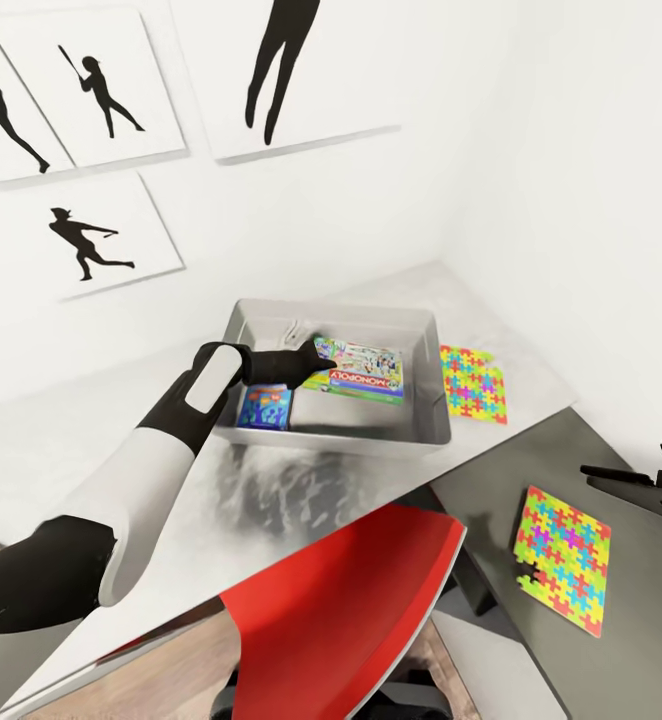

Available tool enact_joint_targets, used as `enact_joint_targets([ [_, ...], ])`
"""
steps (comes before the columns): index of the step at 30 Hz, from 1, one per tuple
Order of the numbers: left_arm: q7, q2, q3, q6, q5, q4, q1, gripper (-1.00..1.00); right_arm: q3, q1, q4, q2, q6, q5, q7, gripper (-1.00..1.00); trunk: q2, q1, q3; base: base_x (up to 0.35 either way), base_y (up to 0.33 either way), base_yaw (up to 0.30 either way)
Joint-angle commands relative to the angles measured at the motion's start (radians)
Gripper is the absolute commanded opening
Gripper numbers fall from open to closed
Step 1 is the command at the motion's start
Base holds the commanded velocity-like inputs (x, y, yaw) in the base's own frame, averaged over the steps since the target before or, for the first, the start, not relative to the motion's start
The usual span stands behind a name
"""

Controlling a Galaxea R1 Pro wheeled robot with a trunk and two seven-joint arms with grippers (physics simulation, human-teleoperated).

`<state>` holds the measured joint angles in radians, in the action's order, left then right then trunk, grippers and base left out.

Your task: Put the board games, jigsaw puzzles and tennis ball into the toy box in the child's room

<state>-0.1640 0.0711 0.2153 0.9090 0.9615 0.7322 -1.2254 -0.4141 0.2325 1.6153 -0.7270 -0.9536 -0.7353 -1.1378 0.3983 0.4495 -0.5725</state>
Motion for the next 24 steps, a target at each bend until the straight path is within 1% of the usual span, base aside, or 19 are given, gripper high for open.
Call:
enact_joint_targets([
  [1,-0.009,0.0,0.0,0.002,-0.01,0.0,-0.004,-1.0,-0.001,0.001,0.0,0.0,-0.005,-0.001,-0.002,1.0,0.002,0.0,-0.003,0.0,0.0,0.0],
  [11,-0.005,0.001,0.0,0.002,-0.009,0.0,-0.015,-1.0,-0.002,0.001,0.0,-0.002,-0.005,-0.001,-0.005,1.0,0.002,0.0,-0.018,0.0,0.0,0.0],
  [24,-0.004,0.001,0.0,0.002,-0.009,0.0,-0.018,-1.0,-0.003,0.001,0.0,-0.002,-0.005,-0.001,-0.005,1.0,0.002,0.0,-0.023,0.0,0.0,-0.003],
])
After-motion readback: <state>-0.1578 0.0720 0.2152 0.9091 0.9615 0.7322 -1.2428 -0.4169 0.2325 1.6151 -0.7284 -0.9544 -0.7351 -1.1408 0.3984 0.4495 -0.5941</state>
